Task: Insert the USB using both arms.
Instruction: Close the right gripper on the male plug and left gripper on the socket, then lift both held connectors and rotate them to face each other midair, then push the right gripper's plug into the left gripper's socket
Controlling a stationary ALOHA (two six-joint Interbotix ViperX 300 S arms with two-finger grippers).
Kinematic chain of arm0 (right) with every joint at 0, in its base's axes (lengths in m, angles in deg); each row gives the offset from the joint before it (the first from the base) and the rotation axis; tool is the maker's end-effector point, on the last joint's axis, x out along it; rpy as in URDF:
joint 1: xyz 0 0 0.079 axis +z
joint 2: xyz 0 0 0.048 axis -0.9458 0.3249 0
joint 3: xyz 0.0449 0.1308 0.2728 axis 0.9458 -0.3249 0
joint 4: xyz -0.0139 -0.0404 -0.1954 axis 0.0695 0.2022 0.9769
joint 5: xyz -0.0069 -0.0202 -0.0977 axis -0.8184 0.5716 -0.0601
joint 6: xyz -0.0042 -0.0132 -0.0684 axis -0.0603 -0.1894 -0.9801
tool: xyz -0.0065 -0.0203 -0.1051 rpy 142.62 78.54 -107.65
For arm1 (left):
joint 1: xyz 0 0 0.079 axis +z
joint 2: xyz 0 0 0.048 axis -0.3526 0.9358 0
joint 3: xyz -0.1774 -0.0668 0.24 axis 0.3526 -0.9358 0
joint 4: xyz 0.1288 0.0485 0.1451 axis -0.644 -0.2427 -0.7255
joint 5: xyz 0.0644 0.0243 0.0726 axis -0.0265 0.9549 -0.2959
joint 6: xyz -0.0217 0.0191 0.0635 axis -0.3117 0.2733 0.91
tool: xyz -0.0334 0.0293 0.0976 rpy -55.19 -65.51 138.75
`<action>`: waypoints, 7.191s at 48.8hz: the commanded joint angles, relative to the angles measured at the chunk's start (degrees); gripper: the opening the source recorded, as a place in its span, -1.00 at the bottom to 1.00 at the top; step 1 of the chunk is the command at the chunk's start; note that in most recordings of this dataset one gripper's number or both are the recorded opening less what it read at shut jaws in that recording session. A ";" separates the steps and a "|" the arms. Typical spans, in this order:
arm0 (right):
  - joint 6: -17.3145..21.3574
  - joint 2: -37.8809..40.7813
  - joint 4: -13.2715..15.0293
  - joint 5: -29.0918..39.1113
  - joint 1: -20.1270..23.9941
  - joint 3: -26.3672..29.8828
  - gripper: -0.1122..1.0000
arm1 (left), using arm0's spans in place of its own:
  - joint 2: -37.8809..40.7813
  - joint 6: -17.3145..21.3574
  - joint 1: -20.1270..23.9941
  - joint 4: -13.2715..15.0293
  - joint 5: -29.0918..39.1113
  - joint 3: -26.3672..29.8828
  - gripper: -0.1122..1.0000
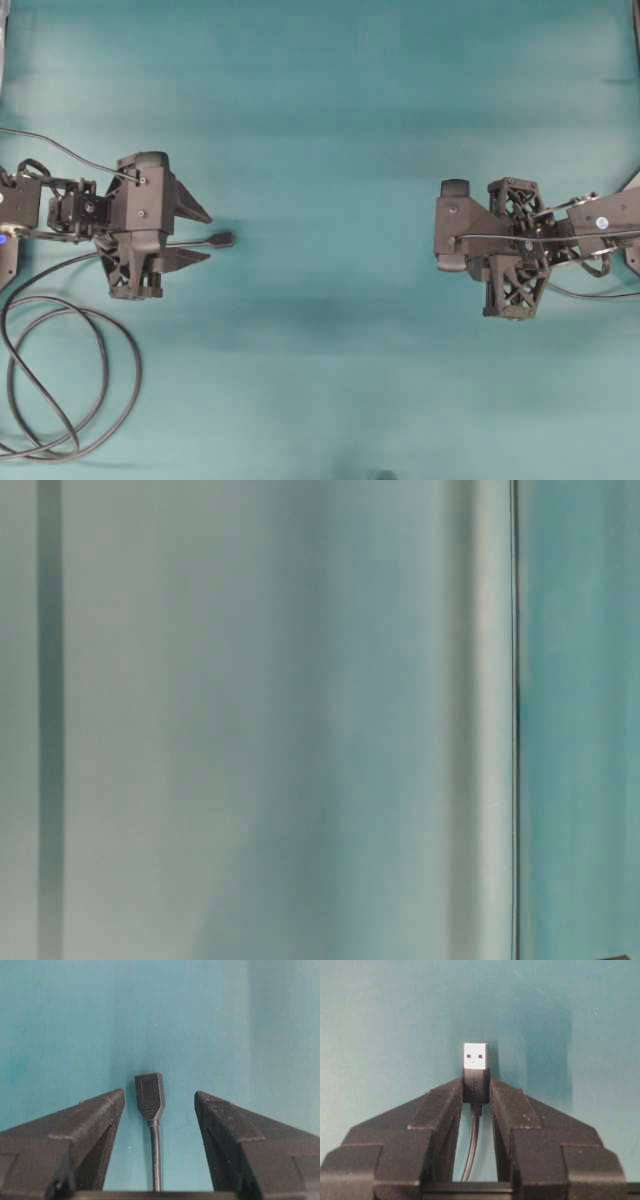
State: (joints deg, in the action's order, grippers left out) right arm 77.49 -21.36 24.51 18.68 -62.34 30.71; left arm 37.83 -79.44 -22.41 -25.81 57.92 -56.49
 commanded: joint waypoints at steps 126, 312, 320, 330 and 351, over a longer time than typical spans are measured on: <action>-4.31 -15.91 7.73 12.57 0.53 3.25 -0.44 | -2.20 -0.53 -2.02 0.26 10.81 6.94 -0.41; 14.68 -2.11 71.46 26.28 24.08 17.05 -0.44 | 34.72 -115.05 5.89 -41.84 -76.29 25.31 -0.41; 14.68 -2.11 71.46 26.28 23.99 17.14 -0.44 | 34.72 -114.96 6.06 -41.84 -76.29 25.58 -0.41; 14.68 -2.11 71.46 26.28 24.08 17.31 -0.44 | 34.72 -114.96 6.59 -41.84 -76.20 25.66 -0.41; 14.77 -1.85 71.46 26.37 24.08 17.49 -0.44 | 34.72 -114.96 7.03 -41.92 -74.44 25.84 -0.41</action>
State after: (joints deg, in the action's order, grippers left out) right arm 92.26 -22.76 95.43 44.96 -38.26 46.53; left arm 73.34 -193.61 -15.90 -67.91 -16.70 -31.80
